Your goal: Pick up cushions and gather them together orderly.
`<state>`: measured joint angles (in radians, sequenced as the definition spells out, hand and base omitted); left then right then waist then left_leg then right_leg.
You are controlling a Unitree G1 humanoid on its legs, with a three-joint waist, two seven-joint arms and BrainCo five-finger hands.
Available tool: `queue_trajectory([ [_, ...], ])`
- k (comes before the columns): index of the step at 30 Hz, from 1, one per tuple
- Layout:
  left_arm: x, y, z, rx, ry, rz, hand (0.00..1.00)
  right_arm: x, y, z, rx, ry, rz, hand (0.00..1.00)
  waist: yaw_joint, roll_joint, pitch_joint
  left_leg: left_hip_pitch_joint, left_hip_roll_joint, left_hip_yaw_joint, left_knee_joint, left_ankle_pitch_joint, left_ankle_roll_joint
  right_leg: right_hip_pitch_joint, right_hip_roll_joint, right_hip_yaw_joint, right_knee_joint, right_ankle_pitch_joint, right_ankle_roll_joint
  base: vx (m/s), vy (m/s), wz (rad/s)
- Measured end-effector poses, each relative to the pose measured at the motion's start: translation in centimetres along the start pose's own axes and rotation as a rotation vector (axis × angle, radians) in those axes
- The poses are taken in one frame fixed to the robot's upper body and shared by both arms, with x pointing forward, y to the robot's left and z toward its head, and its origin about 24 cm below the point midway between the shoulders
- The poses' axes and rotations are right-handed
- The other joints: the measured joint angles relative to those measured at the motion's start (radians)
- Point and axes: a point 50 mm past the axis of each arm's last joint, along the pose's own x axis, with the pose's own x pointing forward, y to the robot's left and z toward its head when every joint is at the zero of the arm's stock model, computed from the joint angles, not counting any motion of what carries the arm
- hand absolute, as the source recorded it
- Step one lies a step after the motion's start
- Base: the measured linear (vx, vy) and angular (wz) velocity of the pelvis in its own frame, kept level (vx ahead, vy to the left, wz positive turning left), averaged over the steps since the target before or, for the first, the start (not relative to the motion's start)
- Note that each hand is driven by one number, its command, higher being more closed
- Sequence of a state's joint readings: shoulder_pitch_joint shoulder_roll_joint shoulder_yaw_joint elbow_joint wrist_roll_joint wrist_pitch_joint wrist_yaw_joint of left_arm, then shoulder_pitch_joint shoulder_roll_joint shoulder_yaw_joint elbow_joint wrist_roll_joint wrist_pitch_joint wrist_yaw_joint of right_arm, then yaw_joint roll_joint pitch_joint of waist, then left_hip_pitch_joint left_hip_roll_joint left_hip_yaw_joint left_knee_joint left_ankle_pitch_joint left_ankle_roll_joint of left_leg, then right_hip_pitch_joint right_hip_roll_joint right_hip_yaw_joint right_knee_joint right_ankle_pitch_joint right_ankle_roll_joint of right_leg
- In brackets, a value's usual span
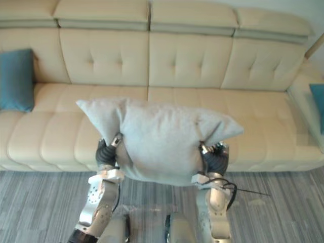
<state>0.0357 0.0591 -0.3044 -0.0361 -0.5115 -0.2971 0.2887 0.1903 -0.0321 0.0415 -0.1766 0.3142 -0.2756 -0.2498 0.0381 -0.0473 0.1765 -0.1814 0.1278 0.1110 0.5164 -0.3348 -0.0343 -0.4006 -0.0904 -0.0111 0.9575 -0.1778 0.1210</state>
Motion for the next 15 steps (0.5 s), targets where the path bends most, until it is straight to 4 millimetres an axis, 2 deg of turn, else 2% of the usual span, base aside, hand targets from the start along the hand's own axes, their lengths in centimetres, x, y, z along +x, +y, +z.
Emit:
queue_trajectory([
  [2, 0.0, -0.1, -0.2, 0.001, 0.006, -0.003, 1.0, -0.2, -0.3, -0.3, -0.007, 0.017, -0.002, 1.0, -0.002, -0.011, -0.017, 0.033, -0.001, -0.022, -0.051, -0.001, -0.001, 0.001, 0.003, -0.033, -0.138, -0.063, -0.015, 0.19, -0.091, 0.15],
  [3, -0.1, -0.1, -0.4, 0.003, 0.016, -0.009, 1.0, -0.2, -0.7, -0.5, -0.015, 0.023, -0.013, 1.0, -0.003, -0.013, -0.028, 0.043, 0.0, -0.04, -0.073, -0.001, -0.003, 0.002, 0.01, -0.047, -0.235, -0.064, -0.018, 0.3, -0.182, 0.33],
  [4, -0.2, -0.2, -0.9, 0.011, 0.037, -0.018, 1.0, -0.2, -1.2, -0.7, -0.026, 0.034, -0.029, 1.0, -0.011, -0.016, -0.049, 0.045, -0.001, -0.061, -0.093, 0.0, -0.024, 0.006, 0.023, -0.045, -0.385, -0.043, -0.028, 0.35, -0.241, 0.64],
  [5, -0.3, -0.3, -1.5, 0.024, 0.062, -0.035, 1.0, -0.2, -1.7, -0.8, -0.04, 0.037, -0.045, 1.0, -0.024, -0.029, -0.064, 0.046, -0.015, -0.096, -0.093, -0.008, -0.06, 0.043, 0.02, -0.039, -0.497, 0.037, -0.096, 0.32, -0.223, 0.76],
  [7, -1.0, -0.5, -3.2, 0.03, 0.15, -0.035, 1.0, -0.5, -3.1, -1.0, -0.081, 0.064, -0.078, 1.0, -0.032, 0.028, -0.084, 0.069, 0.022, -0.138, -0.088, -0.007, -0.089, 0.083, 0.043, -0.097, -0.488, -0.005, -0.12, 0.37, -0.204, 0.62],
  [9, -1.6, -0.5, -4.4, 0.036, 0.209, -0.038, 1.0, -0.9, -4.2, -0.9, -0.118, 0.078, -0.097, 1.0, -0.041, 0.073, -0.086, -0.006, 0.059, -0.189, 0.154, 0.038, -0.103, 0.163, 0.074, -0.149, -0.496, -0.03, -0.151, 0.43, -0.216, 0.39],
  [10, -1.6, -0.5, -4.5, 0.035, 0.214, -0.043, 1.0, -0.9, -4.4, -0.7, -0.125, 0.077, -0.101, 1.0, -0.038, 0.078, -0.087, -0.054, 0.074, -0.182, 0.275, 0.093, -0.1, 0.197, 0.086, -0.151, -0.51, -0.041, -0.17, 0.41, -0.172, 0.01],
  [11, -1.6, -0.6, -4.5, 0.033, 0.214, -0.047, 1.0, -0.9, -4.3, -0.4, -0.121, 0.065, -0.099, 1.0, -0.028, 0.081, -0.086, -0.119, 0.105, -0.161, 0.435, 0.128, -0.081, 0.25, 0.098, -0.153, -0.533, -0.052, -0.188, 0.26, -0.087, -0.13],
  [12, -1.6, -0.6, -4.5, 0.032, 0.213, -0.052, 1.0, -0.8, -4.1, -0.2, -0.114, 0.055, -0.097, 1.0, -0.027, 0.082, -0.087, -0.142, 0.118, -0.136, 0.483, 0.132, -0.069, 0.274, 0.102, -0.152, -0.549, -0.053, -0.19, 0.34, -0.092, -0.18],
  [14, -1.5, -0.8, -4.4, 0.028, 0.209, -0.064, 1.0, -0.7, -3.8, 0.7, -0.101, 0.016, -0.092, 1.0, -0.024, 0.082, -0.091, -0.174, 0.143, -0.066, 0.482, 0.121, -0.037, 0.32, 0.1, -0.144, -0.59, -0.053, -0.19, 0.25, -0.02, -0.15],
  [15, -1.5, -0.9, -4.4, 0.023, 0.208, -0.068, 1.0, -0.6, -3.7, 1.3, -0.097, -0.008, -0.089, 1.0, -0.023, 0.081, -0.095, -0.186, 0.153, -0.036, 0.417, 0.111, -0.022, 0.342, 0.096, -0.141, -0.613, -0.053, -0.19, 0.23, 0.065, -0.12],
])
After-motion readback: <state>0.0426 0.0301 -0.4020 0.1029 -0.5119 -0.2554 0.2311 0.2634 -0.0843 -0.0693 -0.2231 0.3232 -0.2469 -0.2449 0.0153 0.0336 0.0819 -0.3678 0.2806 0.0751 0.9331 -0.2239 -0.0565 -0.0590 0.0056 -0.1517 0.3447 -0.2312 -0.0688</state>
